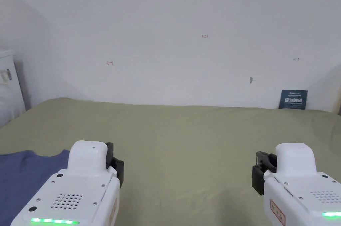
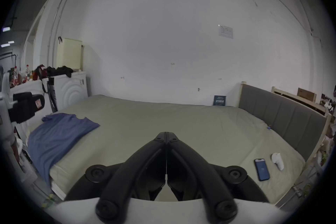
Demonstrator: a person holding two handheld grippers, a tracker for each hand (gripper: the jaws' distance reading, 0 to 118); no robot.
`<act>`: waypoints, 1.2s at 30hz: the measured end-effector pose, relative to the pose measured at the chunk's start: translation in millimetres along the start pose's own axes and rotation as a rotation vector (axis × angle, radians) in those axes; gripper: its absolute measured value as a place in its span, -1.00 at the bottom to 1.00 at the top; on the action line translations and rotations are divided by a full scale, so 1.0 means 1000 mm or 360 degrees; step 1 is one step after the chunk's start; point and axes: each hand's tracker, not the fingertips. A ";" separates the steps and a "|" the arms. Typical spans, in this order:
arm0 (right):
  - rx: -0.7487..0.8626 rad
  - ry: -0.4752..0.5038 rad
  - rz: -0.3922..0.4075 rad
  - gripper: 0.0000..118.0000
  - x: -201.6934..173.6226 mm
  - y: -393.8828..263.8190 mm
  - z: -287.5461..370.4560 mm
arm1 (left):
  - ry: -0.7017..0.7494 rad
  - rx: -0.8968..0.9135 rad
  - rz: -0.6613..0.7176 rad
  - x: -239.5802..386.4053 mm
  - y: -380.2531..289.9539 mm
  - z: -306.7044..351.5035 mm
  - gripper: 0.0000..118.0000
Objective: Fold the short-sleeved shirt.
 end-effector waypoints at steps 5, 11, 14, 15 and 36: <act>0.0020 0.0312 0.0081 -0.97 -0.075 0.007 -0.016 | 0.0300 0.0002 -0.0031 -0.065 0.009 0.039 -1.00; 0.0023 0.0815 0.0123 -0.97 -0.187 0.009 -0.022 | 0.0745 -0.0047 -0.0030 -0.140 0.007 0.104 -1.00; 0.0019 0.0955 0.0138 -0.97 -0.218 0.009 -0.019 | 0.0881 -0.0088 0.0008 -0.161 0.001 0.131 -1.00; 0.0019 0.0973 0.0137 -0.97 -0.223 0.008 -0.018 | 0.0903 -0.0091 0.0019 -0.166 -0.001 0.137 -1.00; -0.0157 0.0761 0.0133 -0.96 -0.146 -0.010 -0.118 | 0.0230 -0.0558 0.0377 -0.244 -0.064 -0.140 1.00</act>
